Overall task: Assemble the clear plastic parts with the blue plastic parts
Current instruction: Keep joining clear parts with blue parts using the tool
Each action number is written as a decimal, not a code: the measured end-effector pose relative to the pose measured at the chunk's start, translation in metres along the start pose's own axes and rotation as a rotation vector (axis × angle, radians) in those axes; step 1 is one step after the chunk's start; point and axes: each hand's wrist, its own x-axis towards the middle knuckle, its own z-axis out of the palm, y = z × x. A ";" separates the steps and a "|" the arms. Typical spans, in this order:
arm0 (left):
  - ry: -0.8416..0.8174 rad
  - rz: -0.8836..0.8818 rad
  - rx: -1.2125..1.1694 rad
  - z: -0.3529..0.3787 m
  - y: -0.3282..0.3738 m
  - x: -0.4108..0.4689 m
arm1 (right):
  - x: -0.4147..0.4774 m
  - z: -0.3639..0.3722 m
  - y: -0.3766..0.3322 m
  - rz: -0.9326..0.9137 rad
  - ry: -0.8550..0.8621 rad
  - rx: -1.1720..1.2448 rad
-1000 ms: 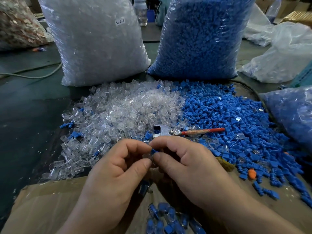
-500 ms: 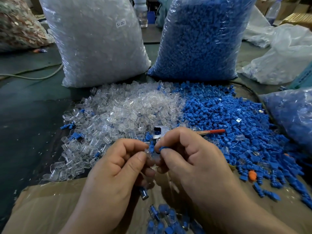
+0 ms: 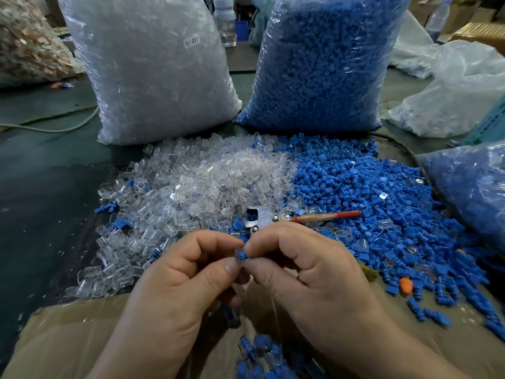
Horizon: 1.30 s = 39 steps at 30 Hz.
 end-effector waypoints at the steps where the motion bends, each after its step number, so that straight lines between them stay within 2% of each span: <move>1: 0.008 -0.007 -0.003 -0.001 0.000 0.000 | 0.000 0.000 0.000 0.008 0.002 0.003; 6: 0.001 -0.103 -0.078 -0.001 0.001 -0.001 | -0.001 0.001 -0.001 0.038 0.003 0.043; 10: 0.003 -0.064 -0.053 0.006 0.002 -0.003 | -0.003 0.001 0.001 0.058 0.003 0.038; 12: 0.017 -0.007 0.041 0.005 0.001 -0.004 | -0.003 0.001 0.003 0.035 0.025 -0.031; 16: 0.005 0.147 0.385 0.003 0.001 -0.010 | -0.004 0.003 0.003 -0.039 0.065 -0.180; 22: 0.047 0.243 0.582 0.000 0.003 -0.008 | -0.002 0.003 0.000 -0.159 0.032 -0.303; 28: 0.032 0.142 0.417 0.000 0.002 -0.005 | -0.003 0.001 -0.005 -0.244 -0.029 -0.394; 35: 0.040 0.151 0.571 -0.004 0.005 -0.007 | -0.004 -0.001 -0.009 -0.212 -0.097 -0.384; 39: 0.036 0.162 0.555 -0.007 0.005 -0.006 | -0.004 -0.001 -0.007 -0.171 -0.131 -0.361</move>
